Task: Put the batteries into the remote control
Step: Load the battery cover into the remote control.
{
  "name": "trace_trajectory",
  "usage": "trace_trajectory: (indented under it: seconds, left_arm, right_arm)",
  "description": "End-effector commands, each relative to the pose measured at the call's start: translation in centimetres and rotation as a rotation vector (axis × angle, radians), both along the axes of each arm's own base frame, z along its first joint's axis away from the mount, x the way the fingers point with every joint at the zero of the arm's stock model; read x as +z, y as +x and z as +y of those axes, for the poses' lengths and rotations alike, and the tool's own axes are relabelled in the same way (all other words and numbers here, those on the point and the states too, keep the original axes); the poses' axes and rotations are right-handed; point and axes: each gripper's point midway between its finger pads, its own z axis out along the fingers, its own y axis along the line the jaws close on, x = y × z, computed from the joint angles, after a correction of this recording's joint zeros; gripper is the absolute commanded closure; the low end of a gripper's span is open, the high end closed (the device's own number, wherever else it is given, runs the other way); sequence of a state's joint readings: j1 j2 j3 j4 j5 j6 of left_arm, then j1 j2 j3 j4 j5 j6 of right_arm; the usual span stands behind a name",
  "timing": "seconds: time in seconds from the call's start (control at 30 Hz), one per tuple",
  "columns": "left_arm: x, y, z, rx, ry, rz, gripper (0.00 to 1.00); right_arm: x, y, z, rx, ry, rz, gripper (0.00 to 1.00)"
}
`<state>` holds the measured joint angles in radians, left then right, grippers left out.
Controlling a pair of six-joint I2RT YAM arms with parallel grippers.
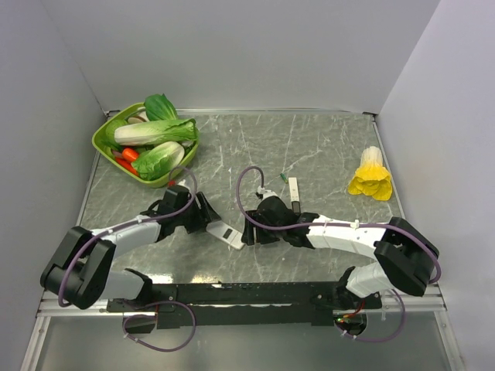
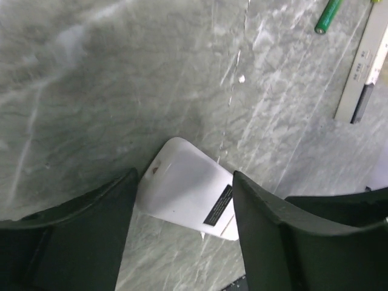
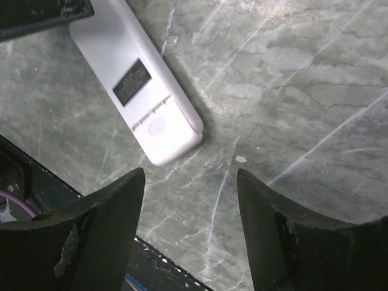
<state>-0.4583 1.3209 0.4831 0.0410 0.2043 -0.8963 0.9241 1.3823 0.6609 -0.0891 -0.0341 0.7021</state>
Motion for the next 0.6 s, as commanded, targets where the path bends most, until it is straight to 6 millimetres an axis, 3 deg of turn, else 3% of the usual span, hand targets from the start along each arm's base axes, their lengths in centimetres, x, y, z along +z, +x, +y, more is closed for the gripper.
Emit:
trace_trajectory:
  seconds: [0.0, 0.23, 0.57]
  left_arm:
    - [-1.4, -2.6, -0.5, -0.015, -0.059, 0.081, 0.36]
    - [-1.6, -5.3, -0.9, -0.007, -0.104, 0.108, 0.42]
    - [-0.7, -7.3, -3.1, -0.057, -0.119, 0.103, 0.44]
  right_arm:
    - [1.3, 0.8, 0.0, -0.036, 0.047, -0.027, 0.31]
    - [0.9, 1.0, -0.6, -0.044, 0.023, -0.029, 0.34]
    - [0.2, 2.1, -2.3, -0.062, -0.030, -0.030, 0.45]
